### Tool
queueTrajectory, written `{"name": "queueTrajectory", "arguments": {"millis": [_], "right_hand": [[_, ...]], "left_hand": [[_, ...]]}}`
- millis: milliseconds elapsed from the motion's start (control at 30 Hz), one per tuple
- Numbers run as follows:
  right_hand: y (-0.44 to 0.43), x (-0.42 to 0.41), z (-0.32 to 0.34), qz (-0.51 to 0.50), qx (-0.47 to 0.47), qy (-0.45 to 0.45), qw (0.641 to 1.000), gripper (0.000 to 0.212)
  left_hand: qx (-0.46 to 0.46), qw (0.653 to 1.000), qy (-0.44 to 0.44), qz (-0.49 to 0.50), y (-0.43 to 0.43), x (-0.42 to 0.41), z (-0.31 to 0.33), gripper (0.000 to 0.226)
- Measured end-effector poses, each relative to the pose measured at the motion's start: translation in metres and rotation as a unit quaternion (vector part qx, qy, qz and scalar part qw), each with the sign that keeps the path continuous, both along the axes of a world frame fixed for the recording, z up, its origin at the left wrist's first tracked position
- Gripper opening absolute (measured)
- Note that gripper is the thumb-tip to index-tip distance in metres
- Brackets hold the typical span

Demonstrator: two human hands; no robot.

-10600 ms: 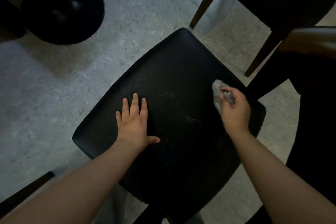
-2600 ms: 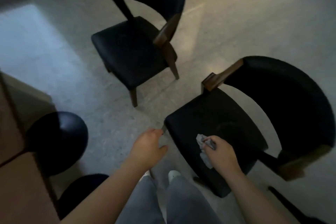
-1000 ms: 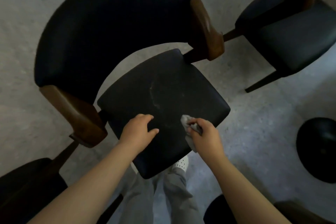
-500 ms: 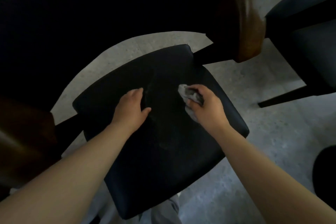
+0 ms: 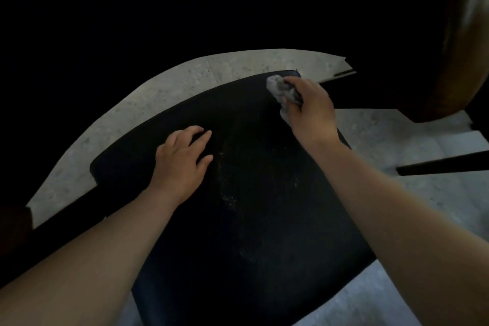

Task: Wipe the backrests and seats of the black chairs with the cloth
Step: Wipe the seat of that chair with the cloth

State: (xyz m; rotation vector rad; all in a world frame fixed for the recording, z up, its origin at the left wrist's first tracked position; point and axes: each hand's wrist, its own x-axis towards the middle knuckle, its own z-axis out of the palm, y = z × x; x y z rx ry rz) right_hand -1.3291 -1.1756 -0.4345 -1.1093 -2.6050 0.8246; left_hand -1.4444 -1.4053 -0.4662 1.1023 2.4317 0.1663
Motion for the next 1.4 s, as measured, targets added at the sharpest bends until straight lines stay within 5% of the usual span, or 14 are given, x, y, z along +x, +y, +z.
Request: {"name": "queueTrajectory", "arguments": {"millis": [233,500,633,767,1033,1233,1400], "right_hand": [[0.023,-0.032,-0.041,0.035,0.040,-0.098,0.994,0.046],[-0.011,0.014,-0.022,0.162,-0.025,-0.038,0.986,0.038],[0.021,-0.006,-0.023,0.051,0.049,-0.018,0.997,0.037],[0.039,-0.033,-0.045,-0.046,-0.017,0.001,0.999,0.028],[-0.019,0.036,-0.017,0.115,-0.042,-0.067,0.990,0.032],[0.024,0.005,-0.024,-0.041,0.096,-0.106,0.989,0.039],[-0.007,0.025,-0.033,-0.007,0.059,-0.103,0.993,0.037]], "left_hand": [[0.006,1.000,-0.002,-0.019,-0.007,-0.006,-0.008,0.059],[-0.043,0.998,0.003,-0.039,-0.004,-0.008,-0.007,0.060],[-0.046,0.998,0.017,-0.038,-0.005,-0.005,-0.010,0.061],[-0.052,0.997,0.032,-0.045,-0.005,-0.003,-0.013,0.061],[-0.044,0.998,0.015,-0.033,-0.003,-0.002,-0.012,0.060],[-0.010,1.000,-0.007,0.002,-0.002,0.000,-0.011,0.059],[0.012,1.000,-0.011,0.016,-0.001,0.000,-0.011,0.059]]}}
